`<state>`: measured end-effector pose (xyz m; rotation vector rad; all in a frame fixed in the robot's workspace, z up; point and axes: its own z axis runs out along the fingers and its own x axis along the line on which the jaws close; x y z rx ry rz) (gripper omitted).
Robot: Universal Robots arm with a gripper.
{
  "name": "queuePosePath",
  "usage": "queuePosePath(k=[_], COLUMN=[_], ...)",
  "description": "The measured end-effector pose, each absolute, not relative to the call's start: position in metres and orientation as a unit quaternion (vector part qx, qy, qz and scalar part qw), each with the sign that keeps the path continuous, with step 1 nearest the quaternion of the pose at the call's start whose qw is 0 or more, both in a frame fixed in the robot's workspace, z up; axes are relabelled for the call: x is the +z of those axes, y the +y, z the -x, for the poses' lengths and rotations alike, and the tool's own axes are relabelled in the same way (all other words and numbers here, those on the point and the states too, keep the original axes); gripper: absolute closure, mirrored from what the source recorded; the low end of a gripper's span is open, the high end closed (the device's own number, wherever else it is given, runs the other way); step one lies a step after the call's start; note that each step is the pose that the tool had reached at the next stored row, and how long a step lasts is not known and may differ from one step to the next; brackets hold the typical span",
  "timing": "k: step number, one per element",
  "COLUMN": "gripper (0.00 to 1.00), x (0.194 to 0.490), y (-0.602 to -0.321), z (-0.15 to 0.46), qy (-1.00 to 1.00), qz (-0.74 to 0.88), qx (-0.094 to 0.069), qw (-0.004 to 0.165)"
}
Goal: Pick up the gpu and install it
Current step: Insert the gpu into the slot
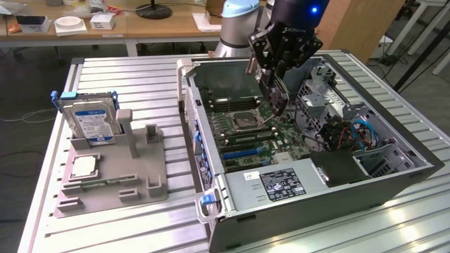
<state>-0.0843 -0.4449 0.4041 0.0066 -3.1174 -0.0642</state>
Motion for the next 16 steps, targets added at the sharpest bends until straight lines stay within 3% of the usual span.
queuePosePath(k=[16], gripper=[0.74], x=[0.4032], y=[-0.4449], z=[0.0810], qy=[-0.994], qz=[-0.102], qx=[-0.019], qw=[0.014])
